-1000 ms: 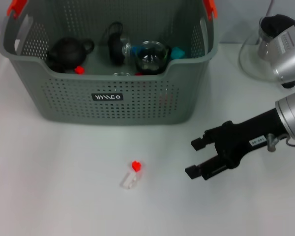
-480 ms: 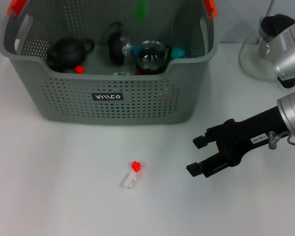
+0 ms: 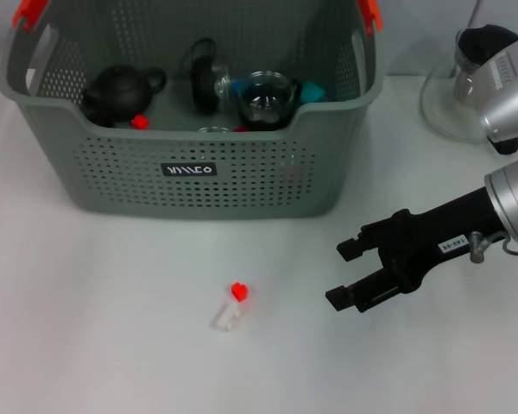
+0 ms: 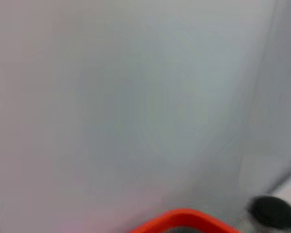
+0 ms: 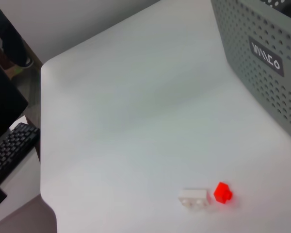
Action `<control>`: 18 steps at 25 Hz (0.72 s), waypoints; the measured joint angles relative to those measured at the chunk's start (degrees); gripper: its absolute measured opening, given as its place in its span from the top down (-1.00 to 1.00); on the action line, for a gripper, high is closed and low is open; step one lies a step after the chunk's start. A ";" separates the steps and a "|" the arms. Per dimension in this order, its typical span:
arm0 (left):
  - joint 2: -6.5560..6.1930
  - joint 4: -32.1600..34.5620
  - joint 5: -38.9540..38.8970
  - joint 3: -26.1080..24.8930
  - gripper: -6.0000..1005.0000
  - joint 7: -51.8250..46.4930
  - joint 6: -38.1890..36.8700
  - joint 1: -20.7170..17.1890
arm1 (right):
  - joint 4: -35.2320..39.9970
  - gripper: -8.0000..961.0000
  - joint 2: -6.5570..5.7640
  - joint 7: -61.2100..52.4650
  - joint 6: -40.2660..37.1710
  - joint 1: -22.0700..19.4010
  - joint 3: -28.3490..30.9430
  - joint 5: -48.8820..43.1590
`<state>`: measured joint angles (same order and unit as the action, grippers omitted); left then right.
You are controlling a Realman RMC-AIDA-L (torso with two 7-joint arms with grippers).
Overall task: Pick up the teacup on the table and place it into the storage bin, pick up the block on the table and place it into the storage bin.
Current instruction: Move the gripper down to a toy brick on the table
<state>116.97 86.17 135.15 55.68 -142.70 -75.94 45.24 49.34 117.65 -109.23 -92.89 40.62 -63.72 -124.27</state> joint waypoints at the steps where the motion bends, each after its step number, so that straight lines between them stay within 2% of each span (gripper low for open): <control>1: 0.27 2.91 -1.39 0.13 -0.71 1.00 -2.82 -1.22 | 0.00 -0.94 0.01 0.00 0.02 0.00 0.00 -0.01; 4: 1.45 10.65 -4.94 0.69 -0.79 7.71 -13.73 -4.46 | -0.02 -0.94 0.05 -0.11 0.51 -0.03 0.01 -0.01; 7: 3.89 16.31 -4.56 1.28 -0.85 15.43 -23.75 -7.55 | -0.09 -0.94 0.11 -0.20 0.97 -0.10 0.00 0.00; 9: 5.35 18.03 -3.69 2.09 -0.84 19.59 -27.51 -9.88 | -0.13 -0.93 0.22 -0.26 1.09 -0.18 0.03 0.06; 13: 7.10 18.76 -3.18 6.35 -0.84 26.07 -29.13 -15.42 | -0.29 -0.93 0.67 -0.83 1.25 -0.22 0.08 0.10; 18: 7.33 16.07 -1.61 12.51 -0.84 34.43 -28.02 -20.57 | -1.03 -0.93 0.86 -1.92 2.34 0.01 0.10 0.09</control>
<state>124.30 102.24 133.54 68.19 -108.27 -103.96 24.67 48.31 118.51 -111.15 -90.55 40.63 -63.63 -124.18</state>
